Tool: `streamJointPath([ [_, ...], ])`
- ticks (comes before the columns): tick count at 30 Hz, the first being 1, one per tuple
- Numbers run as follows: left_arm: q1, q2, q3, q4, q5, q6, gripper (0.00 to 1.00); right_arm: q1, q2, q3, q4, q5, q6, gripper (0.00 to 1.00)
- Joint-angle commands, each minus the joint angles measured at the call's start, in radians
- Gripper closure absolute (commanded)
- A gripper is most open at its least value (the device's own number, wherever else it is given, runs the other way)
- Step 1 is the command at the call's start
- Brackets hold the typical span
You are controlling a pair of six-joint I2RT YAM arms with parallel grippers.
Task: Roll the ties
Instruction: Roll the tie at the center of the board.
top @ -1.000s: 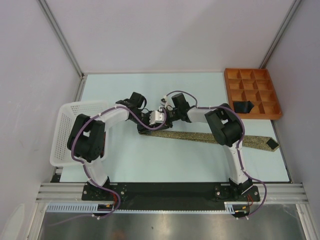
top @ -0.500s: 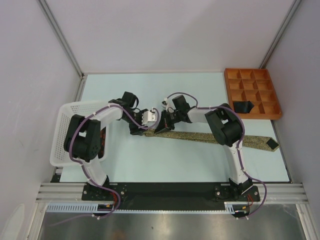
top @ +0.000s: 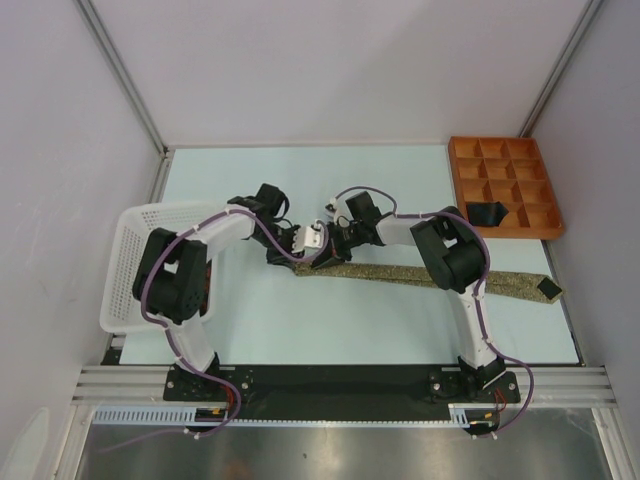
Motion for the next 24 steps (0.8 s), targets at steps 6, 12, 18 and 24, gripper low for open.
streamJointPath([
  [6, -0.085, 0.044, 0.110, 0.035, 0.144, -0.167, 0.69, 0.000, -0.012, -0.004, -0.013, 0.012, -0.020, 0.98],
  [12, -0.124, 0.110, 0.102, 0.045, 0.064, -0.176, 0.69, -0.016, -0.052, -0.026, -0.019, -0.005, -0.027, 0.86],
  [18, -0.134, 0.119, 0.088, 0.060, 0.036, -0.193, 0.70, -0.036, -0.094, -0.049, -0.038, -0.036, -0.034, 0.75],
  [24, -0.135, 0.119, 0.090, 0.060, 0.016, -0.186, 0.69, -0.031, -0.095, -0.057, 0.005, -0.037, 0.021, 0.65],
])
